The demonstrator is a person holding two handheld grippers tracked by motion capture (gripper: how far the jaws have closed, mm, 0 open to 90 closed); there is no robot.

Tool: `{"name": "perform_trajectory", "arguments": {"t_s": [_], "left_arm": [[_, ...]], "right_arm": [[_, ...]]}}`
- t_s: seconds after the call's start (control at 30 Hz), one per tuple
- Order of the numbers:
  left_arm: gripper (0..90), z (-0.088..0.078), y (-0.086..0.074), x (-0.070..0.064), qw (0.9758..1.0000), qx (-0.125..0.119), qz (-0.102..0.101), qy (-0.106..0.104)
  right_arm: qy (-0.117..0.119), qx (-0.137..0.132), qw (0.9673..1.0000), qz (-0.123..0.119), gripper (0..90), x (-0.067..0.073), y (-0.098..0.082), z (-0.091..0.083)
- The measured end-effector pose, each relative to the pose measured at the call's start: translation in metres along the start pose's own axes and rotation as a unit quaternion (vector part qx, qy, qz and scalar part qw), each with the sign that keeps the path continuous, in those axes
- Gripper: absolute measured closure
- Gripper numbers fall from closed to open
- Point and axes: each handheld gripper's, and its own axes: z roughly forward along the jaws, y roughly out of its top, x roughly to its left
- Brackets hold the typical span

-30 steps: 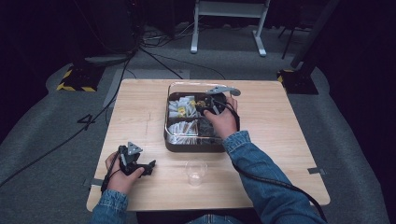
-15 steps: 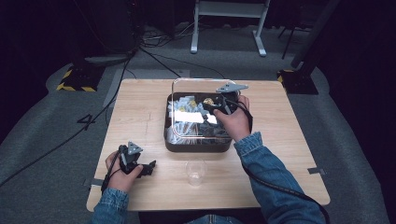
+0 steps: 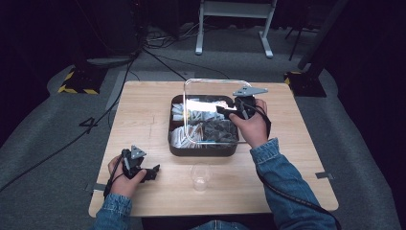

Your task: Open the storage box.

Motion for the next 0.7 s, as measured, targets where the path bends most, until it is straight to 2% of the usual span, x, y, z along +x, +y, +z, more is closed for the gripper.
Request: {"name": "perform_trajectory", "arguments": {"t_s": [0.23, 0.5, 0.7], "left_arm": [[5.3, 0.000, 0.000, 0.000, 1.0000, 0.000, 0.000, 0.001], [5.4, 0.000, 0.000, 0.000, 1.0000, 0.000, 0.000, 0.002], [5.4, 0.000, 0.000, 0.000, 1.0000, 0.000, 0.000, 0.002]], "right_arm": [[-0.007, 0.000, 0.9999, 0.014, 59.0, -0.019, -0.017, -0.022], [-0.029, -0.001, 0.9993, 0.024, 59.0, -0.042, -0.039, -0.048], [-0.050, 0.006, 0.9984, 0.027, 59.0, -0.061, -0.046, -0.060]]}}
